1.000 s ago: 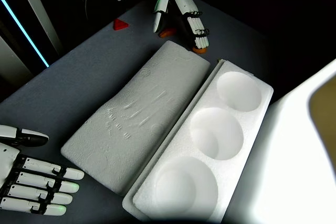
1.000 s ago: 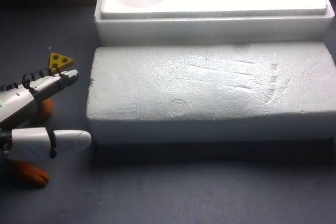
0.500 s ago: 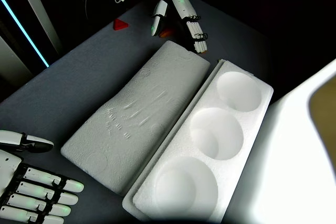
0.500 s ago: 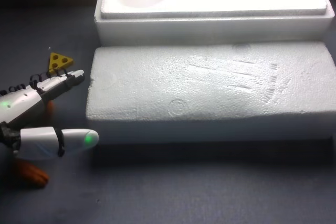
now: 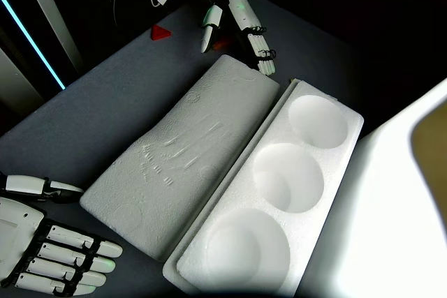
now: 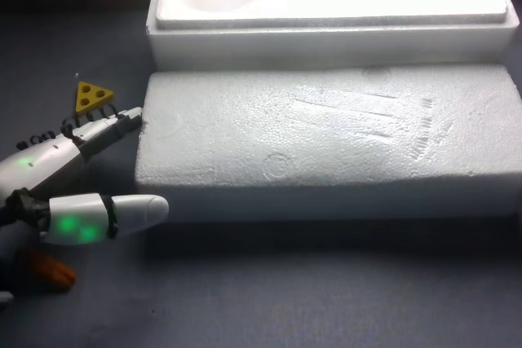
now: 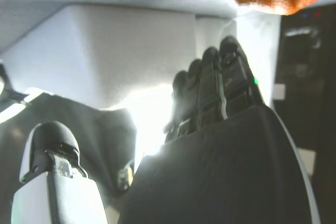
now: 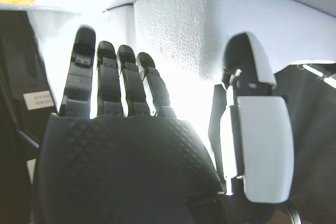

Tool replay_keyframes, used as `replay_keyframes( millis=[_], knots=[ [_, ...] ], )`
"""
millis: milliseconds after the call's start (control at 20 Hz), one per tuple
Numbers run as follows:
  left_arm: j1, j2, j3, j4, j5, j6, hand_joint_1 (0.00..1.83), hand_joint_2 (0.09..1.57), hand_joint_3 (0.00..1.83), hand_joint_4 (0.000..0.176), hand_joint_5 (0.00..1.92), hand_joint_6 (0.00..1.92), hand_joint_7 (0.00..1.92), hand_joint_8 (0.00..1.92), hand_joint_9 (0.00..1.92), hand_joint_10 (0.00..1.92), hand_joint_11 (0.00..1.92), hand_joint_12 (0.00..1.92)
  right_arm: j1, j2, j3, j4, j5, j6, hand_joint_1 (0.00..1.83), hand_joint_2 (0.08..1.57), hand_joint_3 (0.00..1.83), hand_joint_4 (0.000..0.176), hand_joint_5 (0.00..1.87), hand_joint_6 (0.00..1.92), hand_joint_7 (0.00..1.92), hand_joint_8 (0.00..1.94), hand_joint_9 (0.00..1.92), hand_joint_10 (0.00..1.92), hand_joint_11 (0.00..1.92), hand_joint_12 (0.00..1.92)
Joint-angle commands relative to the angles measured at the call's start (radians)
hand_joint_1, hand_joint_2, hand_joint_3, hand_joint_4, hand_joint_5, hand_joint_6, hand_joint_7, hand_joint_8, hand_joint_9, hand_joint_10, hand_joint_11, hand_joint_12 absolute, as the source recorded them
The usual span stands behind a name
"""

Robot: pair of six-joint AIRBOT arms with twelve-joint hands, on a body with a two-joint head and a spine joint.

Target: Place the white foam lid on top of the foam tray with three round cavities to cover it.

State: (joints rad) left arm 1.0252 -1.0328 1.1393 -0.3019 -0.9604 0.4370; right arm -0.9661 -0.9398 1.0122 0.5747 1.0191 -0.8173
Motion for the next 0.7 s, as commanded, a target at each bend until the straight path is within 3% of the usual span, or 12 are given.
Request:
replay_keyframes(
  millis=[0, 100, 350, 400, 550, 650],
  knots=[
    [-0.009, -0.004, 0.008, 0.002, -0.122, -0.010, 0.38, 0.97, 0.01, 0.000, 0.01, 0.00, 0.00, 0.00, 0.00, 0.00, 0.00, 0.00, 0.009, 0.005, 0.007, -0.007, 0.116, 0.009, 0.65, 1.18, 0.00, 0.000, 0.00, 0.00, 0.00, 0.00, 0.00, 0.00, 0.00, 0.94],
    [-0.012, -0.008, 0.009, 0.006, -0.122, -0.013, 0.40, 0.99, 0.01, 0.000, 0.06, 0.02, 0.00, 0.00, 0.00, 0.00, 0.00, 0.00, 0.011, -0.001, 0.010, -0.008, 0.116, 0.011, 0.64, 1.18, 0.00, 0.000, 0.01, 0.00, 0.00, 0.00, 0.03, 0.01, 0.00, 1.10],
    [-0.012, -0.018, 0.006, 0.022, -0.149, -0.047, 0.41, 1.01, 0.02, 0.000, 0.13, 0.04, 0.00, 0.00, 0.00, 0.00, 0.00, 0.00, 0.011, -0.011, 0.017, -0.025, 0.118, 0.049, 0.57, 1.21, 0.00, 0.000, 0.21, 0.03, 0.11, 0.01, 0.09, 0.04, 0.00, 1.07],
    [-0.012, -0.017, 0.003, 0.025, -0.155, -0.048, 0.42, 1.02, 0.02, 0.000, 0.14, 0.04, 0.00, 0.00, 0.00, 0.00, 0.00, 0.00, 0.011, -0.011, 0.016, -0.029, 0.123, 0.056, 0.59, 1.22, 0.00, 0.000, 0.21, 0.02, 0.13, 0.01, 0.11, 0.05, 0.00, 1.11],
    [-0.007, -0.008, -0.011, 0.036, -0.181, -0.058, 0.44, 1.03, 0.02, 0.000, 0.14, 0.04, 0.00, 0.00, 0.00, 0.00, 0.00, 0.00, 0.010, -0.010, 0.006, -0.038, 0.145, 0.070, 0.52, 1.22, 0.00, 0.000, 0.24, 0.02, 0.20, 0.02, 0.19, 0.11, 0.00, 1.47],
    [-0.005, -0.003, -0.021, 0.044, -0.194, -0.060, 0.44, 1.03, 0.02, 0.000, 0.14, 0.03, 0.00, 0.00, 0.00, 0.00, 0.00, 0.00, 0.008, -0.004, -0.007, -0.042, 0.168, 0.077, 0.50, 1.23, 0.00, 0.000, 0.24, 0.01, 0.20, 0.01, 0.17, 0.16, 0.00, 1.44]
  ],
)
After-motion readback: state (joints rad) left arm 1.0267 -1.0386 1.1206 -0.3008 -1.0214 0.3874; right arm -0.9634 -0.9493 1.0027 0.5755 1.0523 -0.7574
